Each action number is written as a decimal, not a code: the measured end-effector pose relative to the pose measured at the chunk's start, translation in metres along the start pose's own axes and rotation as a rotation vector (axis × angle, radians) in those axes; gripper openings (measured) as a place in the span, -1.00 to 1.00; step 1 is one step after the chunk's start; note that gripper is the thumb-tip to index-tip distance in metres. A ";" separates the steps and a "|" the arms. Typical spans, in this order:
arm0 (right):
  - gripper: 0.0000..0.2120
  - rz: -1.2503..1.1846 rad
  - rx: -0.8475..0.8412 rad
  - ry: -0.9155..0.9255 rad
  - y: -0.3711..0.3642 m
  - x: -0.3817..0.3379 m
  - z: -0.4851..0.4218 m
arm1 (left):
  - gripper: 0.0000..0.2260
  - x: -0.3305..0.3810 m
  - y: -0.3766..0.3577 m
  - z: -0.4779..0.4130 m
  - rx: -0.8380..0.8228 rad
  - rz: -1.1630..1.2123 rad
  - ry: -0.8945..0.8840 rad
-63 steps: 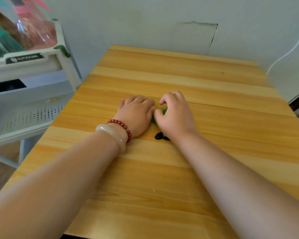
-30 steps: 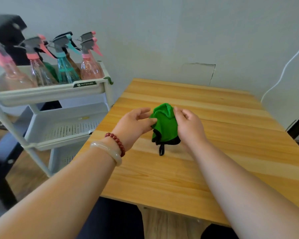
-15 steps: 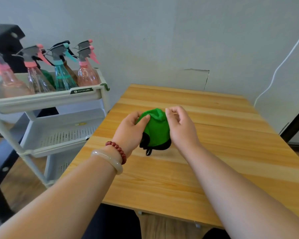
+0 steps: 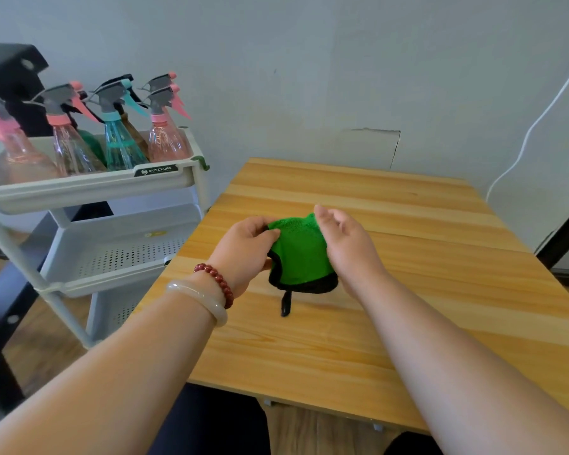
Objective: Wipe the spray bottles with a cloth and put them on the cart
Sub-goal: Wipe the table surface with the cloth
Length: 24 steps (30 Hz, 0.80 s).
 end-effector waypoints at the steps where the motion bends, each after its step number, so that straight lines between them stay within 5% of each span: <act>1: -0.71 0.015 -0.043 0.019 -0.002 0.000 0.001 | -0.80 -0.001 0.000 -0.001 0.014 0.003 0.002; 6: -0.77 0.120 0.055 0.061 0.008 0.006 -0.011 | -0.81 0.000 0.000 -0.004 0.036 -0.023 -0.040; 13: -0.53 0.730 0.019 0.171 0.021 0.029 -0.015 | -0.67 -0.024 -0.006 -0.007 -0.024 -0.559 -0.278; 16: -0.49 0.897 -0.133 0.357 0.006 0.038 0.006 | -0.64 -0.036 -0.010 -0.009 -0.080 -0.702 -0.345; 20: -0.43 1.109 -0.472 0.330 -0.016 0.060 0.023 | -0.60 -0.053 -0.020 -0.006 -0.197 -0.971 -0.345; 24: -0.49 1.187 -0.410 0.184 0.010 0.071 -0.012 | -0.57 -0.060 -0.019 0.000 -0.223 -1.102 -0.363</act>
Point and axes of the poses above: each hand's wrist, its own z-axis away from the middle knuckle, its own y-axis out of the back of the hand, x = y × z, the point moved 4 cm from there along -z, towards the middle knuckle, and after that the axes turned 14 degrees about x, right-handed, at the moved point
